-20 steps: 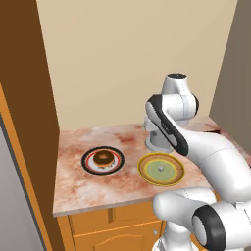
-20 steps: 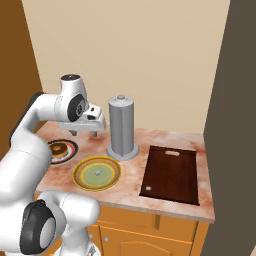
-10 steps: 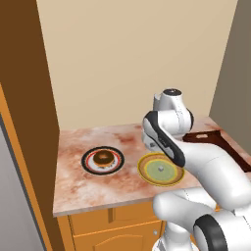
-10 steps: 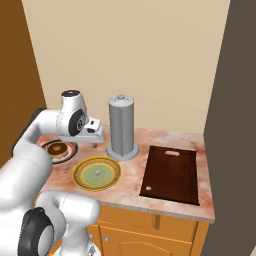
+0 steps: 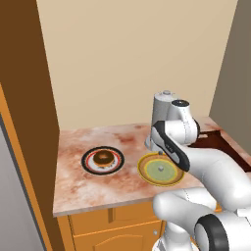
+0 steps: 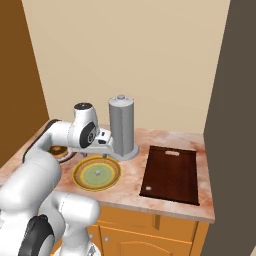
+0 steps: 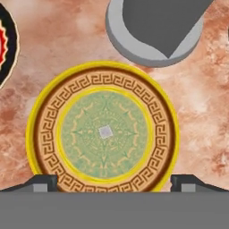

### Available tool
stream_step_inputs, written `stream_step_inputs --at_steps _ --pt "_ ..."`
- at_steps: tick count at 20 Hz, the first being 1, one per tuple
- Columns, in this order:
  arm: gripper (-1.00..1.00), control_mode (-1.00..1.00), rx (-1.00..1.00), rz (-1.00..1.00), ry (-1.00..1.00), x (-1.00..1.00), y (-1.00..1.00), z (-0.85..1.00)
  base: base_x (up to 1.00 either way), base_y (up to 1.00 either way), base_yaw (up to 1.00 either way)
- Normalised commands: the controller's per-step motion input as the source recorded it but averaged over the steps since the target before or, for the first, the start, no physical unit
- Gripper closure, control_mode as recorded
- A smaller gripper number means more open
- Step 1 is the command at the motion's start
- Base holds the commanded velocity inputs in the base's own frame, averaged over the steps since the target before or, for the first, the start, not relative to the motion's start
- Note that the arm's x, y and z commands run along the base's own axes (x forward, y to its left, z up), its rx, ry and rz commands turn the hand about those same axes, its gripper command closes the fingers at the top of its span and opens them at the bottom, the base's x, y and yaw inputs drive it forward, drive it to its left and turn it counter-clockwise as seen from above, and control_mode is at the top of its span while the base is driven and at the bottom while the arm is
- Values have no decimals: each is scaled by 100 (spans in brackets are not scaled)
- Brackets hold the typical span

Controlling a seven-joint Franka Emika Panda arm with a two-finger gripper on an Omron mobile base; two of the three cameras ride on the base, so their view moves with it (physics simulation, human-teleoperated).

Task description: Move the dessert items from the plates to the tray.

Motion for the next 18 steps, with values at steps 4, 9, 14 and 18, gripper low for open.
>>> stream_step_inputs --at_steps 4,9,14,18 --pt "-100 -100 0 0 6 0 -19 -38 0 0 0" --pt "-100 -100 0 0 6 2 -2 -40 0 0 0" --pt "-100 -100 0 11 1 11 1 -16 0 0 0" --pt "-100 -100 0 16 0 11 0 -1 0 0 0"
